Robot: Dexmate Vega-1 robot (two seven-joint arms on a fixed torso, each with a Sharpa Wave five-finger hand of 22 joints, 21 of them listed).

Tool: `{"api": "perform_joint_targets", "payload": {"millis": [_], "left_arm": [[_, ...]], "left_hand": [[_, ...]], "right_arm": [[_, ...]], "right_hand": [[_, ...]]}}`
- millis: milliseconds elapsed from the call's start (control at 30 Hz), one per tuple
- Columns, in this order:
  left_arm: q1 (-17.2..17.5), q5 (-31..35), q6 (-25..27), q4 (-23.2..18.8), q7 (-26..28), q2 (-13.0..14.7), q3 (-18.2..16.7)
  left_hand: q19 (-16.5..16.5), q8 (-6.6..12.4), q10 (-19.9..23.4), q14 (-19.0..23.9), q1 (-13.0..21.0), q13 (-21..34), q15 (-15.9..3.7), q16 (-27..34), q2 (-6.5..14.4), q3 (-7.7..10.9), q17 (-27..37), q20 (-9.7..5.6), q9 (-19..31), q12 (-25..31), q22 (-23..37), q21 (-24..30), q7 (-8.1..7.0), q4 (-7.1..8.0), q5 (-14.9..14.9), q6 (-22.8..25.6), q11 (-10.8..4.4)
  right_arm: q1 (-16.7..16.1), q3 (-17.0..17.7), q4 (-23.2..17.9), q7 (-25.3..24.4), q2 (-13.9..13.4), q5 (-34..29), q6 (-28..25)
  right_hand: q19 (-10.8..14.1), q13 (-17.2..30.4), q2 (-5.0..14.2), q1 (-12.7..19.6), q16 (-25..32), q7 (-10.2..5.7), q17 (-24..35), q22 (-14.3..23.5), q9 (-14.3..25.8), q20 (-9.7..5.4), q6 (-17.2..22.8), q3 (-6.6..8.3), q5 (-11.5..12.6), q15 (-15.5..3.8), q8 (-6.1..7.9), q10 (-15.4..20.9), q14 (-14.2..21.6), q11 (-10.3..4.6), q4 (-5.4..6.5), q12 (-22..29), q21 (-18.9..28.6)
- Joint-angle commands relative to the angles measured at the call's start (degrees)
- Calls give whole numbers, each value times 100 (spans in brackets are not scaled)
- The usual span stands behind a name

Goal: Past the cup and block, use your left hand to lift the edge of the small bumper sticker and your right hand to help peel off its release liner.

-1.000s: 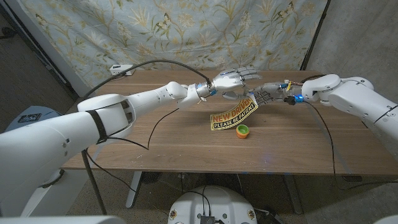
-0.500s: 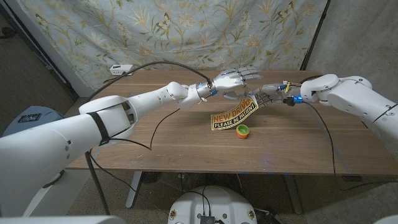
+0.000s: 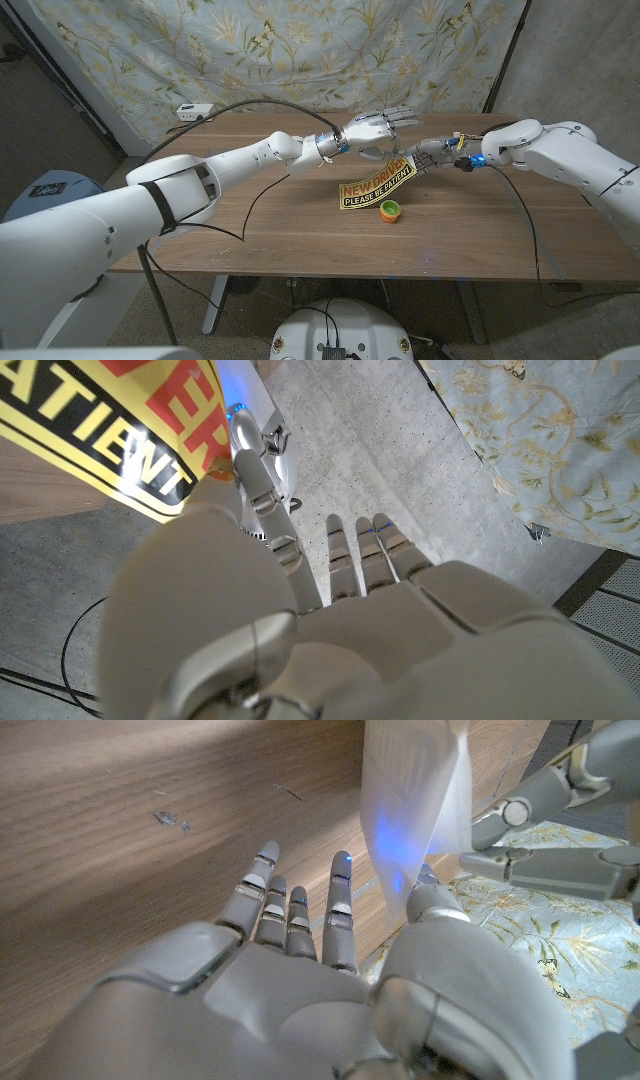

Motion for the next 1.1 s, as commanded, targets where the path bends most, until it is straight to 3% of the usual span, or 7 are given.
{"api": "perform_joint_targets", "payload": {"millis": [33,333,667,1100], "left_arm": [[65,87,-65,-37,-1,5,-152],[84,111,-79,-110,-1,28,-166],[108,176,-118,-128,-1,40,-215],[183,286,-156,-136,-1,13,-396]], "left_hand": [[1,35,23,56,-37,17,20,23,-21,-21,8,-12,19,30,6,16,-27,19,-4,10,-21],[-1,37,37,75,-42,18,12,26,-23,-25,9,-9,16,32,6,16,-32,19,-5,0,-48],[-1,45,50,85,-48,19,12,25,-19,-27,10,-12,12,34,6,16,-39,22,-5,4,-78],[8,55,73,102,-52,22,12,25,-14,-29,10,-25,13,36,7,21,-37,22,-5,-4,-91]], "right_arm": [[60,-70,-90,-85,34,-84,-133],[57,-73,-165,-152,18,-101,-219],[40,-89,-222,-218,4,-159,-239],[39,-71,-270,-363,21,-169,-353]], "right_hand": [[98,12,45,158,45,-53,16,14,57,-44,268,67,-3,-30,128,104,127,12,-15,33,60],[258,5,110,395,87,-241,10,17,168,-73,844,110,-16,-124,404,385,298,-3,-27,78,86],[403,-14,139,558,140,-319,10,19,249,-131,1149,133,-19,-221,570,624,475,-72,-33,110,113],[541,-27,232,706,195,-393,24,20,321,-192,1337,175,-15,-328,687,817,628,-168,-34,130,137]]}}
